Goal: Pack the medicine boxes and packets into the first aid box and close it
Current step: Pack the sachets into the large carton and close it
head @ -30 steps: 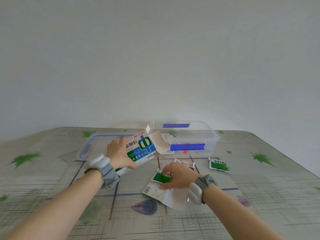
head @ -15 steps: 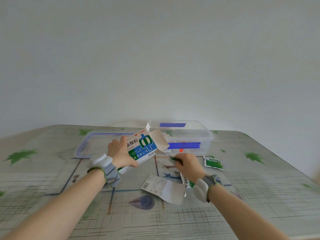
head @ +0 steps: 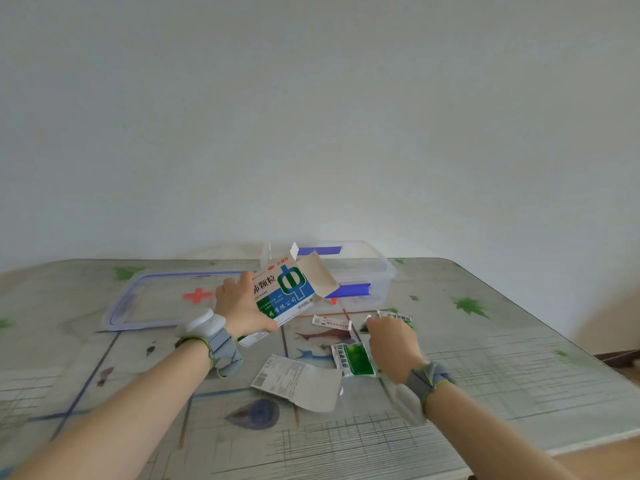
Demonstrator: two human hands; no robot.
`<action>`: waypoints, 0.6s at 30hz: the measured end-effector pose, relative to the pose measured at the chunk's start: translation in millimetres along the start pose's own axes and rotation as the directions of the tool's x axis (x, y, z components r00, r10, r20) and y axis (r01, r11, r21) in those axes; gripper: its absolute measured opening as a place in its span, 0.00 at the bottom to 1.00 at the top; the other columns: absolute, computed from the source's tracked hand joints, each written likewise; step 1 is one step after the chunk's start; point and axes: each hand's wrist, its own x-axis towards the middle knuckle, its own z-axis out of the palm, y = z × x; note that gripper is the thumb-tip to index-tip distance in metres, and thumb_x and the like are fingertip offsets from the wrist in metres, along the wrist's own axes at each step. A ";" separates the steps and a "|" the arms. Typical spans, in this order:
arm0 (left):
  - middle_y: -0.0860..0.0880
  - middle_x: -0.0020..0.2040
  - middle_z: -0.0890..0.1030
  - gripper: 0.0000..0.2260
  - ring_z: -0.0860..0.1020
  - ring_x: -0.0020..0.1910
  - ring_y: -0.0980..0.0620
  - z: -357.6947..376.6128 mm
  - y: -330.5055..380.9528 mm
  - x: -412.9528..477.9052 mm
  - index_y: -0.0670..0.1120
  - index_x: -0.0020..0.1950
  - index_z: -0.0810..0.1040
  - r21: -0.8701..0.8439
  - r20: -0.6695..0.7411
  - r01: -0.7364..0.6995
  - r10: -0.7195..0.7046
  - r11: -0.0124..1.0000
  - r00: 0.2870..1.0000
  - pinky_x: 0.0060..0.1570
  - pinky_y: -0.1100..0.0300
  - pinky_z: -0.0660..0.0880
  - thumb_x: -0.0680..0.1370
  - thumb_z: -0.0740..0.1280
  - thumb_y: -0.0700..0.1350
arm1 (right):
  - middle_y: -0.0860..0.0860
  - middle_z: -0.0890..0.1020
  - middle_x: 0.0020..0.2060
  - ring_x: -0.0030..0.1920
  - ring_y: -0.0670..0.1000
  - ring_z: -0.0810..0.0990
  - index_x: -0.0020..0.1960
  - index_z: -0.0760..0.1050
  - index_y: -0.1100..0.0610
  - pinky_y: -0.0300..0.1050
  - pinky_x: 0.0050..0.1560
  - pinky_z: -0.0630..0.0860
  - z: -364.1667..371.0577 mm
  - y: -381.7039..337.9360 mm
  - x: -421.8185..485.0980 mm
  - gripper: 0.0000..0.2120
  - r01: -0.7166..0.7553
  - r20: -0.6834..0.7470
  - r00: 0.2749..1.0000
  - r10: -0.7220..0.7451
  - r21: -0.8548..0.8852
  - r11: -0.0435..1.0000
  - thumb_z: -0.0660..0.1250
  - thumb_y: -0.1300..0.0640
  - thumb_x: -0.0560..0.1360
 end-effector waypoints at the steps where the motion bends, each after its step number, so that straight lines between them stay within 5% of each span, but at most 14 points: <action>1: 0.47 0.48 0.64 0.44 0.63 0.49 0.49 0.6 0.4 1.1 0.49 0.63 0.61 0.002 -0.001 0.000 0.000 1.000 1.000 0.43 0.57 0.66 0.53 0.76 0.57 | 0.56 0.82 0.47 0.48 0.59 0.81 0.54 0.76 0.57 0.46 0.40 0.73 0.5 6.8 0.4 0.15 -0.003 -0.019 1.000 0.004 0.030 1.000 0.58 0.68 0.71; 7: 0.47 0.49 0.64 0.45 0.64 0.49 0.49 5.6 11.2 5.6 0.48 0.64 0.61 -0.001 0.008 0.001 -0.001 1.000 1.000 0.42 0.57 0.67 0.53 0.77 0.57 | 0.57 0.83 0.46 0.46 0.59 0.80 0.56 0.77 0.55 0.52 0.46 0.78 5.6 25.3 -8.0 0.15 0.119 -0.013 0.993 -0.119 0.182 0.976 0.57 0.63 0.75; 12: 0.47 0.49 0.63 0.47 0.62 0.49 0.49 11.0 23.7 10.0 0.48 0.65 0.59 0.004 0.013 -0.013 0.013 1.000 1.000 0.43 0.57 0.66 0.53 0.77 0.57 | 0.55 0.84 0.46 0.44 0.57 0.81 0.60 0.78 0.58 0.53 0.45 0.78 1.3 23.6 -16.8 0.16 0.291 -0.228 0.947 -0.226 0.311 0.905 0.58 0.64 0.76; 18: 0.46 0.52 0.66 0.47 0.62 0.48 0.50 13.6 26.7 12.3 0.47 0.66 0.59 0.019 0.003 -0.012 0.012 1.000 1.000 0.43 0.57 0.66 0.53 0.77 0.58 | 0.57 0.80 0.55 0.55 0.58 0.78 0.63 0.75 0.57 0.52 0.55 0.75 7.3 11.7 -12.2 0.16 0.326 0.173 0.911 -0.374 0.252 0.911 0.59 0.53 0.78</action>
